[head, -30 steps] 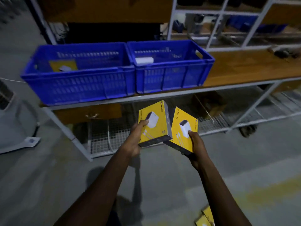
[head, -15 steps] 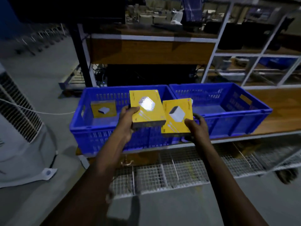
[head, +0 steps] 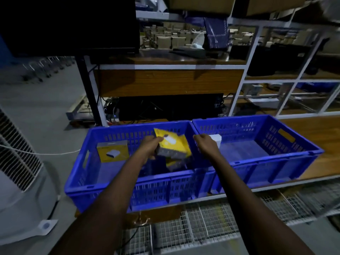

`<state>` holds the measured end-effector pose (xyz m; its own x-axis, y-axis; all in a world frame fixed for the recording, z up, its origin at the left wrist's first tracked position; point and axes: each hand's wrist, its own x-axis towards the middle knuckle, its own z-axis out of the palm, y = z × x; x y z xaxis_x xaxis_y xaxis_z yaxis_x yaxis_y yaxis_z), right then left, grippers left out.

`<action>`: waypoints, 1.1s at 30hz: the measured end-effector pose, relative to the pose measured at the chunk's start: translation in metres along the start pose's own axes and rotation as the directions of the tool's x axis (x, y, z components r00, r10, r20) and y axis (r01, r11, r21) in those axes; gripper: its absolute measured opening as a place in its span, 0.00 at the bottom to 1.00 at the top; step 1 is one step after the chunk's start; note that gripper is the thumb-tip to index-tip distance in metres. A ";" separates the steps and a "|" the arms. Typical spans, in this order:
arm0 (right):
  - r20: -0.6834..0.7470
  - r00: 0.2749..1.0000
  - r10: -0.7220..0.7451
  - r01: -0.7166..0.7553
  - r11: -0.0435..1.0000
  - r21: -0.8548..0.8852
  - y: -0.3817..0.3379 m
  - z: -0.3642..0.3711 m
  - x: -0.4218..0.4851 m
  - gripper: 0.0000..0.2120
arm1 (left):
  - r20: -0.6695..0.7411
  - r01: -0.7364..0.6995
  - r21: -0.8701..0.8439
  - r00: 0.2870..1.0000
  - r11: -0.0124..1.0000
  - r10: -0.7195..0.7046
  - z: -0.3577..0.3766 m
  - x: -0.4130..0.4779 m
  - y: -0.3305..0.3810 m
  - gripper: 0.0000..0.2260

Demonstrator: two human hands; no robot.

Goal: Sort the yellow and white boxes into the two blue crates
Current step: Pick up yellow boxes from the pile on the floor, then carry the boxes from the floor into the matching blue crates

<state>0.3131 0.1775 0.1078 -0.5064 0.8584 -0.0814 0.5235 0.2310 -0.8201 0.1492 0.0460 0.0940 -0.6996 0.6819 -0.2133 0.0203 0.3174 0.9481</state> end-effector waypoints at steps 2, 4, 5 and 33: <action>-0.048 0.999 -0.023 0.019 0.997 -0.079 0.008 -0.011 0.002 0.15 | 0.025 -0.050 0.304 0.999 0.951 0.044 0.005 0.003 -0.006 0.08; -0.108 0.993 -0.044 0.033 0.994 -0.103 0.022 -0.022 0.001 0.17 | 0.057 -0.137 0.525 0.990 0.840 0.126 0.014 0.007 -0.011 0.14; -0.126 0.990 -0.067 0.052 0.991 -0.125 0.030 -0.026 -0.003 0.18 | 0.061 -0.171 0.593 0.984 0.787 0.168 0.020 0.008 -0.013 0.22; -0.434 0.863 0.260 -0.432 0.825 -0.364 0.295 -0.109 -0.289 0.27 | 0.829 -0.864 0.456 0.500 0.214 0.250 0.299 -0.232 -0.108 0.36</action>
<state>0.6888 0.0472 -0.0491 -0.0033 0.9993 -0.0380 0.9002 -0.0136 -0.4353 0.5233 0.0504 -0.0295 0.2473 0.9667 -0.0657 0.9345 -0.2201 0.2797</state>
